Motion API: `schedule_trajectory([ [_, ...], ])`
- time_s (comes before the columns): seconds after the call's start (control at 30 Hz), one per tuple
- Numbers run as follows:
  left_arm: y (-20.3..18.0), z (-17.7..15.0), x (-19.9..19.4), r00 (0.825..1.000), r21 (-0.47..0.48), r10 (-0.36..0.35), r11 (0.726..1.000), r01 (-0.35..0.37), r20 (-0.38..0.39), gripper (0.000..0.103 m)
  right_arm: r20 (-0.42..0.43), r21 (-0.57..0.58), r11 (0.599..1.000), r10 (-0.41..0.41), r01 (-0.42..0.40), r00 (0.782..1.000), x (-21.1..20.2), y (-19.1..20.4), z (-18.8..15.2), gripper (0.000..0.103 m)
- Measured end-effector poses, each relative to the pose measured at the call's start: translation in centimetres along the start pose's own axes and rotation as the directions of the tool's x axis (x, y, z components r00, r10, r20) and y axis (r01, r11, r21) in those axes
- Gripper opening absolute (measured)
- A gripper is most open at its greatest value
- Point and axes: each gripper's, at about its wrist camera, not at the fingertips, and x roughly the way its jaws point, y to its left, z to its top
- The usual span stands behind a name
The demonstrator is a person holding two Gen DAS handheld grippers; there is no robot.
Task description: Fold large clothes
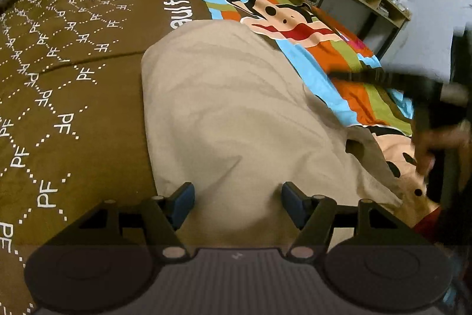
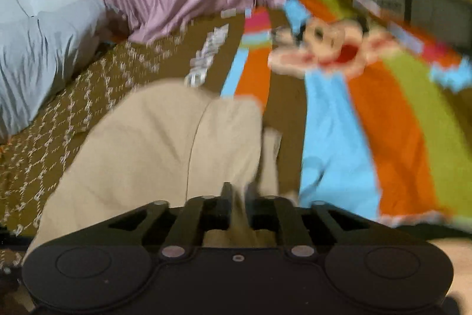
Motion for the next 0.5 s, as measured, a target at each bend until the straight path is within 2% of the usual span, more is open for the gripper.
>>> schedule_trajectory([
  [0.07,-0.2,0.0,0.0,1.000,0.004,0.010,1.000,-0.011,0.004,0.069,0.057,-0.014,0.999,0.032,-0.031,0.998,-0.9,0.8,1.8,0.021],
  [0.13,-0.1,-0.1,0.0,1.000,-0.004,0.006,1.000,-0.006,0.008,0.069,0.073,-0.028,0.996,0.090,-0.088,0.993,-0.6,2.0,3.6,0.027],
  [0.2,0.2,-0.1,0.0,1.000,-0.013,-0.005,1.000,0.005,0.011,0.069,0.056,-0.078,0.984,0.165,-0.161,0.985,0.7,3.9,5.2,0.031],
  [0.3,0.4,-0.3,-0.1,1.000,-0.019,-0.011,1.000,0.011,0.016,0.069,-0.008,-0.172,0.955,0.246,-0.244,0.969,3.5,7.3,6.3,0.032],
  [0.4,0.4,-0.5,0.1,1.000,-0.023,-0.005,1.000,0.006,0.026,0.069,-0.128,-0.271,0.928,0.230,-0.257,0.965,6.8,9.9,5.7,0.031],
  [0.5,0.5,-0.5,0.5,1.000,-0.021,-0.004,1.000,0.004,0.024,0.069,-0.172,-0.300,0.924,0.191,-0.236,0.966,8.9,10.3,4.1,0.031],
])
